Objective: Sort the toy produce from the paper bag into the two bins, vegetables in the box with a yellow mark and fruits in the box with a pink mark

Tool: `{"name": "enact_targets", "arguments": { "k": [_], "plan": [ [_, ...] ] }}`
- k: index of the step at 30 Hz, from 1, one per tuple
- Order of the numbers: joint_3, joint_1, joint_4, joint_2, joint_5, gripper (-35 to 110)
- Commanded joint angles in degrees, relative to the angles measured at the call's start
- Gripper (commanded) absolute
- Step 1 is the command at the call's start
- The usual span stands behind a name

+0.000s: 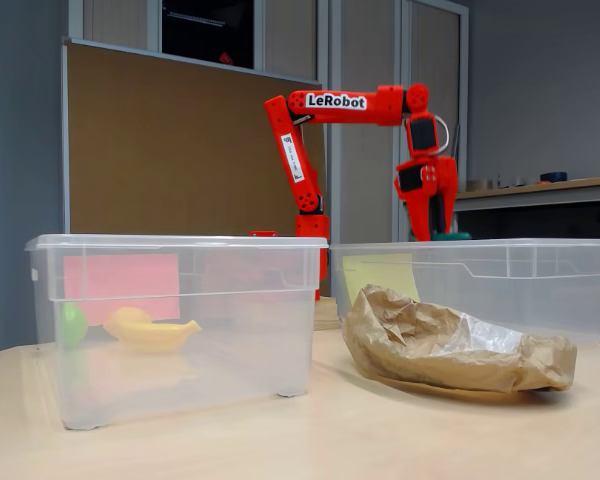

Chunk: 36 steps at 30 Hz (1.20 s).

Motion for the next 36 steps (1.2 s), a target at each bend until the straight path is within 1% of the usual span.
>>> {"name": "enact_targets", "arguments": {
  "k": [1,5,9,17,20,25,28,33,36],
  "plan": [
    [4.0,-3.3,-9.5,-2.5,4.1,8],
    [6.0,-4.8,-17.0,-7.3,6.2,8],
    [3.3,-6.6,-22.0,-13.4,7.9,7],
    [-7.6,-12.7,-22.9,-22.4,17.8,4],
    [-9.0,-14.4,-24.7,-24.3,20.1,7],
    [-11.0,-15.5,-23.9,-26.3,20.4,20],
    [-12.4,-15.4,-21.4,-26.3,19.0,25],
    [-19.2,-14.0,-9.4,-26.3,13.5,33],
    [-22.1,-11.9,-2.1,-24.3,9.1,34]
  ]
}}
